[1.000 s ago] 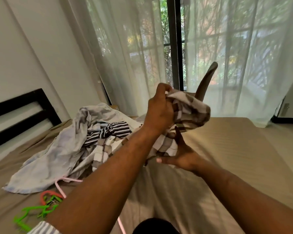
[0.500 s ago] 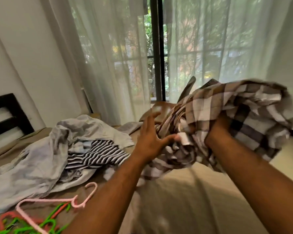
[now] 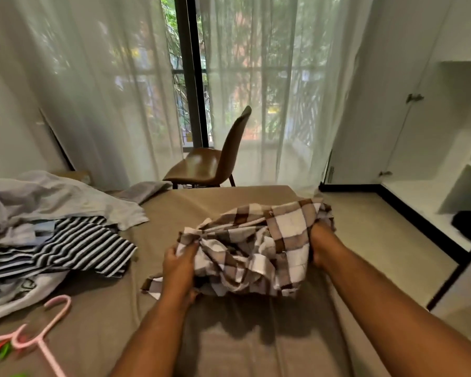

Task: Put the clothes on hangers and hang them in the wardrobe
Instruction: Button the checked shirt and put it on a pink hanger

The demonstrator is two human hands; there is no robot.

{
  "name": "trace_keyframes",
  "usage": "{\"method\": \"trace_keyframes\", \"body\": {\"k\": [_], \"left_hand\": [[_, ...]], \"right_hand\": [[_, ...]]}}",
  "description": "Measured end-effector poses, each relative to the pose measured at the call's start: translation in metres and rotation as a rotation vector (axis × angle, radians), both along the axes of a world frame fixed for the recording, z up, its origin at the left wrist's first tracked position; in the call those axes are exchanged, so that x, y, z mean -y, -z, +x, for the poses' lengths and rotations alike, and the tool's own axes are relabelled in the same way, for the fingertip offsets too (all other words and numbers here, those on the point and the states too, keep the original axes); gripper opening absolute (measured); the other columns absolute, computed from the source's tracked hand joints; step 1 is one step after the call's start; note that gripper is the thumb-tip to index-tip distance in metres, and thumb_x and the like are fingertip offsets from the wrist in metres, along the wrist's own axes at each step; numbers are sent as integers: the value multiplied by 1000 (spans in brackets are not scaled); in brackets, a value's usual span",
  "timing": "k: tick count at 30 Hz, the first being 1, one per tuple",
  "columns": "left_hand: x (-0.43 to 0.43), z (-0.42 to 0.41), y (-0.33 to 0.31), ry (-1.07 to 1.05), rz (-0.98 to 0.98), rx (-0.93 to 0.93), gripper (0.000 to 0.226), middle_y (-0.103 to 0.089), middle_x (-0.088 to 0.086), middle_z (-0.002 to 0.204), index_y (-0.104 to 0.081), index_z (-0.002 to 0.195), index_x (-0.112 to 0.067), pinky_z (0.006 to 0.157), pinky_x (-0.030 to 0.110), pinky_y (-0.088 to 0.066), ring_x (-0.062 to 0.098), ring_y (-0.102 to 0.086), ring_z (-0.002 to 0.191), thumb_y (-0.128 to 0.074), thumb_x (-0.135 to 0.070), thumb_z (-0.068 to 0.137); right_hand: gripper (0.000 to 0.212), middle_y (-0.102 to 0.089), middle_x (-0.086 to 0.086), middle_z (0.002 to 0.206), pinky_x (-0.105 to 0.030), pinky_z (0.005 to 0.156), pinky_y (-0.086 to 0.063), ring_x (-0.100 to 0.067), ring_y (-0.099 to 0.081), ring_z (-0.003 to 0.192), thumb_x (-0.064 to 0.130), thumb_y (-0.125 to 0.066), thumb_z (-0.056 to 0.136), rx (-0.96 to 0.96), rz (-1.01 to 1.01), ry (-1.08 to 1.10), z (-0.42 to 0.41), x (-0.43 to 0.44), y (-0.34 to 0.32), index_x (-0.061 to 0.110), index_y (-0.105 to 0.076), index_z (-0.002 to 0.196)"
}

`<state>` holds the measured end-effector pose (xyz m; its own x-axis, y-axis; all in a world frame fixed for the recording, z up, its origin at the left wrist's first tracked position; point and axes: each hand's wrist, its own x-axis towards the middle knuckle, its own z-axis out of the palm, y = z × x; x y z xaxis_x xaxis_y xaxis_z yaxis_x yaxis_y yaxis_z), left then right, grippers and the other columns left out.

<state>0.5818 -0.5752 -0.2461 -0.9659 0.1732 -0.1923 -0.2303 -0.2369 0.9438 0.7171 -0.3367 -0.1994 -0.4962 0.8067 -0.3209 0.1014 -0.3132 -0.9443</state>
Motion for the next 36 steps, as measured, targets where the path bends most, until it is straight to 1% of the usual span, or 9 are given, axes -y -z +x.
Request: {"method": "trace_keyframes", "body": {"k": [5, 10, 14, 16, 20, 23, 28, 32, 36], "left_hand": [[3, -16, 11, -40, 275, 217, 58, -70, 25, 116, -69, 122, -15, 88, 69, -51, 44, -69, 104, -83, -28, 68], [16, -22, -22, -252, 346, -82, 34, -67, 10, 122, -55, 127, -24, 89, 38, -58, 24, -67, 106, -59, -7, 98], [14, -13, -8, -59, -704, -293, 74, -36, 16, 153, -26, 151, -24, 111, 49, -36, 38, -42, 135, -69, -24, 91], [2, 15, -8, -77, -954, -312, 70, -34, 19, 147, -34, 142, -17, 107, 53, -35, 41, -36, 133, -73, -29, 85], [-24, 71, -26, 419, -711, -448, 37, -67, -5, 96, -60, 100, -25, 71, 25, -50, 18, -65, 92, -73, -54, 82], [-34, 99, -19, 752, -435, -165, 61, -64, -15, 113, -51, 121, -36, 94, 33, -56, 9, -63, 107, -75, -64, 72], [-31, 70, -16, 406, -331, -279, 28, -70, 2, 117, -63, 109, -35, 100, 42, -52, 19, -65, 107, -57, -11, 98], [4, 32, -35, 114, -217, -272, 10, -76, 5, 98, -71, 102, -25, 86, 47, -59, 24, -72, 94, -65, -28, 94], [37, 14, -54, 184, -137, -382, 26, -77, 1, 89, -68, 107, -22, 62, 21, -57, 7, -73, 77, -77, -34, 85]], "right_hand": [[12, -74, -16, 95, -41, 77, -60, -31, -71, 83, 17, -71, 93, 68, 38, 11, 31, -15, 16, 7, -66, 98], [8, -61, -4, 61, -24, 47, -41, -19, -52, 49, 14, -67, 93, 134, 138, -10, 52, -30, 2, 11, -59, 93], [8, -64, -13, 62, -28, 49, -53, -23, -60, 51, 11, -64, 94, 162, 48, -214, 60, -19, -21, 4, -66, 98], [10, -68, -15, 66, -32, 54, -60, -26, -67, 58, 11, -63, 97, 70, -43, -261, 56, -6, -30, 4, -67, 103], [24, -71, -20, 78, -32, 54, -59, -27, -69, 61, 23, -57, 102, -87, -117, -345, 46, 22, -50, 2, -67, 107], [45, -68, -24, 86, -35, 61, -57, -30, -66, 65, 44, -58, 100, -91, -32, -549, 46, 43, -64, 4, -71, 116], [42, -74, -18, 110, -41, 82, -59, -33, -71, 97, 42, -59, 100, -51, 146, -643, 45, 51, -71, 6, -72, 116], [24, -77, -9, 95, -45, 78, -59, -29, -70, 87, 32, -62, 100, -85, 122, -87, 47, 15, -68, 11, -71, 109], [17, -74, -13, 106, -37, 72, -59, -26, -71, 86, 29, -59, 102, -242, 46, 219, 55, -12, -63, 15, -67, 96]]}}
